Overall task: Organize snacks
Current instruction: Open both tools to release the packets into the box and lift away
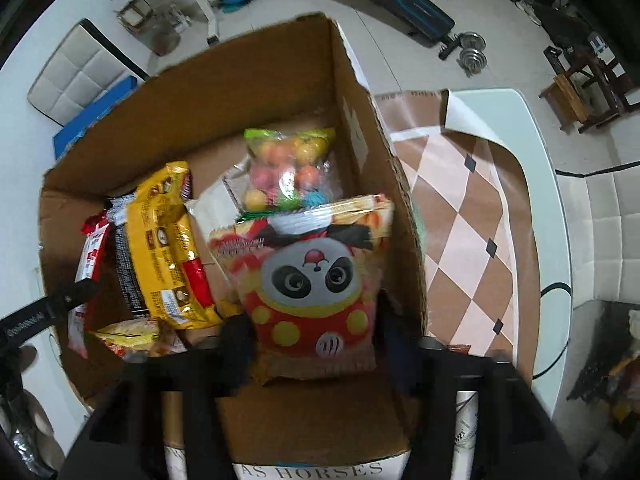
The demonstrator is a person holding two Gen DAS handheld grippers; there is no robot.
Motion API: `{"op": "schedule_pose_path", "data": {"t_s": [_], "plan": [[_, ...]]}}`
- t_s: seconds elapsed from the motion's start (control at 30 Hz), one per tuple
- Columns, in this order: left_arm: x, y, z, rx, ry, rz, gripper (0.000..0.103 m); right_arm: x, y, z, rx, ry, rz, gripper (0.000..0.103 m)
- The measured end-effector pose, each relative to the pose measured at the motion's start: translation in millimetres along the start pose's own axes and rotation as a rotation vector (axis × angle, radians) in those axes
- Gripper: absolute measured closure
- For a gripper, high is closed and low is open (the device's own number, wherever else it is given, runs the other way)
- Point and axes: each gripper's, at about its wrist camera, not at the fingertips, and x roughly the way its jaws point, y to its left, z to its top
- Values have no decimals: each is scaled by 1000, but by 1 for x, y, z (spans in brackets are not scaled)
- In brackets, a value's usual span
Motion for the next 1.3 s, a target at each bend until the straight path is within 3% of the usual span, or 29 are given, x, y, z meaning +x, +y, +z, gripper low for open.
{"op": "schedule_pose_path", "data": {"t_s": [0.03, 0.13, 0.17, 0.43, 0.63, 1.03, 1.3], "plan": [[1, 1, 0, -4, 5, -3, 52, 1, 1, 0, -6, 6, 4, 26], [-1, 0, 0, 3, -12, 8, 21, 2, 11, -3, -41, 9, -11, 15], [-3, 0, -1, 4, -24, 0, 20, 2, 13, -4, -49, 10, -15, 14], [-17, -6, -14, 33, -61, -18, 19, -2, 20, -12, -88, 5, -44, 11], [-38, -10, -36, 57, -133, -17, 19, -19, 21, -25, -127, -40, -54, 11], [-82, -12, -110, 67, -345, 20, 19, -70, 23, -78, -207, -194, -84, 11], [-111, -12, -161, 72, -451, 25, 19, -107, 19, -120, -212, -277, -48, 11]]}}
